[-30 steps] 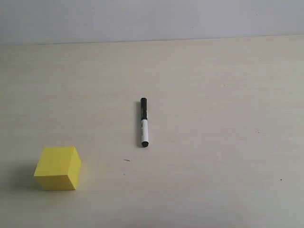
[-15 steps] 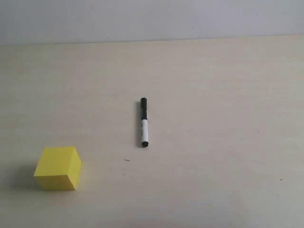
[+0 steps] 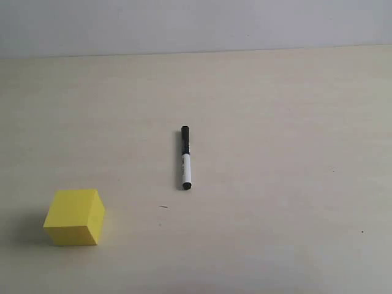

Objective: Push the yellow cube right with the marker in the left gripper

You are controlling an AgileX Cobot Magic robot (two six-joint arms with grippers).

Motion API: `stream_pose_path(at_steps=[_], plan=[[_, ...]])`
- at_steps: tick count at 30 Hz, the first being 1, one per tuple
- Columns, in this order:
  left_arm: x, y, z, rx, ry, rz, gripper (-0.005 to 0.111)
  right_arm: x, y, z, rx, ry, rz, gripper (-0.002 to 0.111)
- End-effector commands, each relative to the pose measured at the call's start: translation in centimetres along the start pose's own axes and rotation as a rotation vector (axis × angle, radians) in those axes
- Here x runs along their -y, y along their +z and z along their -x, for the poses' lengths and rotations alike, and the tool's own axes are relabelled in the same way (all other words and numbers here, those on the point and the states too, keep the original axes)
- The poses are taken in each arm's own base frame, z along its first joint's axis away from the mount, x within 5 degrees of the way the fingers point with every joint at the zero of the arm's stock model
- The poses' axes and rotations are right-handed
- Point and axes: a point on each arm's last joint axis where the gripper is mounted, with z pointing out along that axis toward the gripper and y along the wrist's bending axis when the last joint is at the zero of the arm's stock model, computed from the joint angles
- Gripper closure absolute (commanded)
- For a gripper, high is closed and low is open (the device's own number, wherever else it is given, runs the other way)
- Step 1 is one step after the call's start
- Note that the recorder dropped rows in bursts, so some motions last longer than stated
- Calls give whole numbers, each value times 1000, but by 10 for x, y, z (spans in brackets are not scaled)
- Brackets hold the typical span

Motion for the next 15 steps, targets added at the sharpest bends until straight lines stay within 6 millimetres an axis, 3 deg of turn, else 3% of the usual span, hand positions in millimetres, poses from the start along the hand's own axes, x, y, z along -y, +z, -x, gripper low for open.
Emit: stream_pose_path(at_steps=[1,6,10,13,15], plan=[[-1,-2,18,198,-96,-6,107,0,0,-1,4,-1,-5,108],[2,-6,35,352,-226,-42,107,0,0,-1,4,-1,-5,108],[28,-11,75,461,-264,-178,107,0,0,-1,4,-1,-5,108],[54,2,109,427,-196,-215,107,0,0,-1,4,-1,-5,108],[72,25,128,301,-130,-183,107,0,0,-1,4,-1,-5,108]])
